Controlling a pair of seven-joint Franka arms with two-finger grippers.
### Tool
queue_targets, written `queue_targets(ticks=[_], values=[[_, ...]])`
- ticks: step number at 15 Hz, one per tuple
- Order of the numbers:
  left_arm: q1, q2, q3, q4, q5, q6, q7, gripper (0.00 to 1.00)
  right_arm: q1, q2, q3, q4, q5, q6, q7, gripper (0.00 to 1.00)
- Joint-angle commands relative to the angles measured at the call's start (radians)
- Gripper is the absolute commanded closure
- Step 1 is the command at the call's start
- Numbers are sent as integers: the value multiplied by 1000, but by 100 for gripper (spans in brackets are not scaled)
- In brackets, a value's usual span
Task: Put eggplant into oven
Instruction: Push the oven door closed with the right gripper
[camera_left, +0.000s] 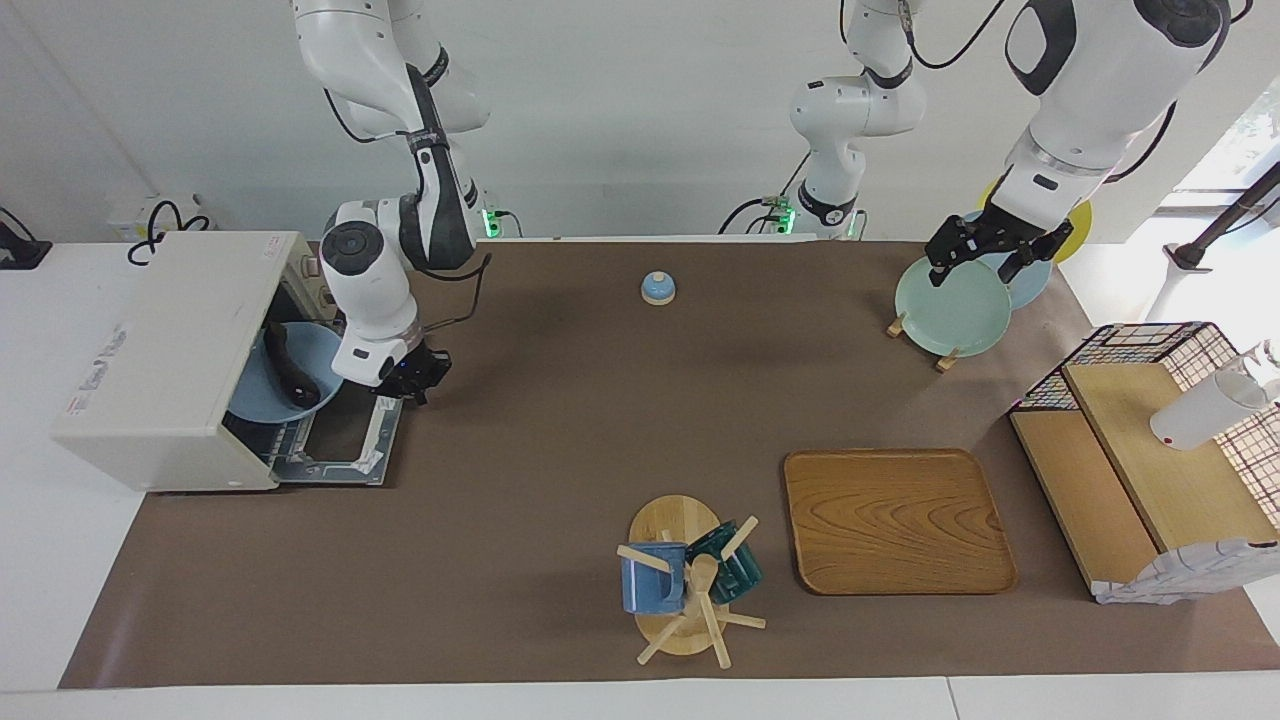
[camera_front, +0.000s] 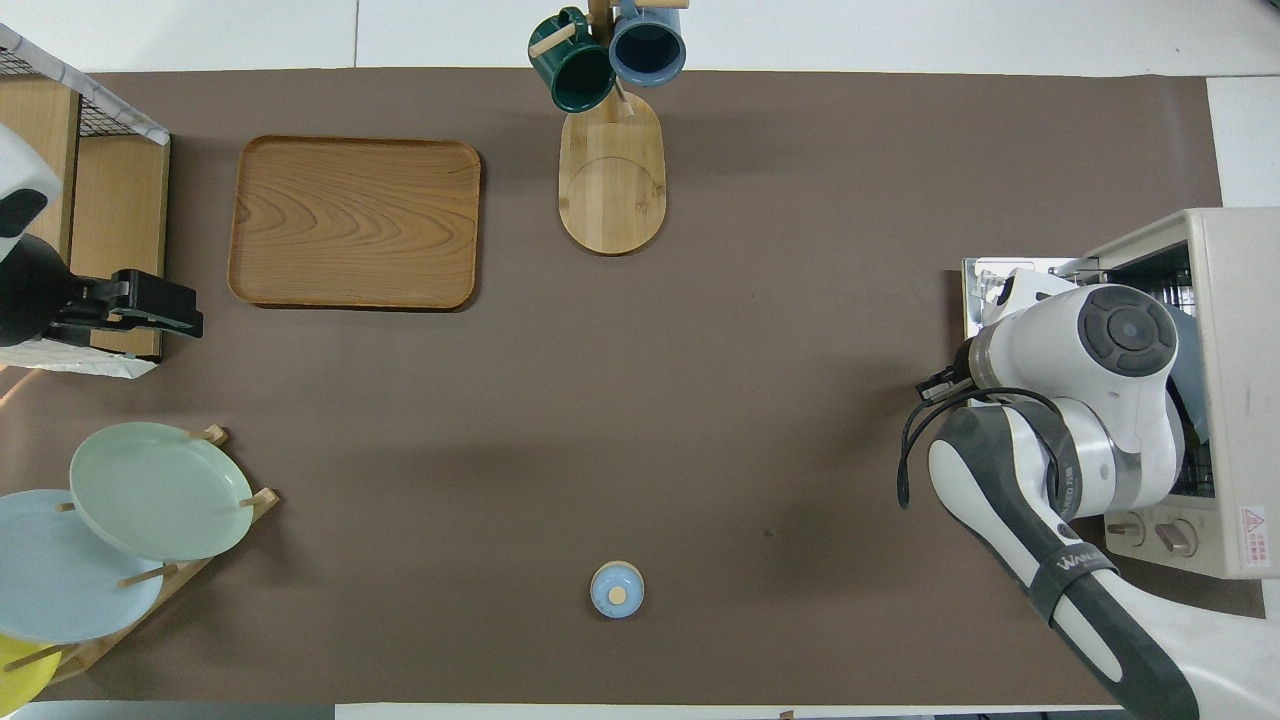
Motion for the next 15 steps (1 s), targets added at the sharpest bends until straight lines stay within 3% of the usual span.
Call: queue_targets(ticks=[1, 8, 15], values=[[10, 2, -9, 5, 14, -12, 7, 0, -25, -8, 7, -23, -7, 25, 4, 100], [10, 2, -9, 5, 14, -12, 7, 0, -20, 0, 7, 13, -198, 2, 9, 100], [10, 0, -9, 5, 14, -12, 7, 0, -37, -8, 5, 257, -230, -336, -129, 100]])
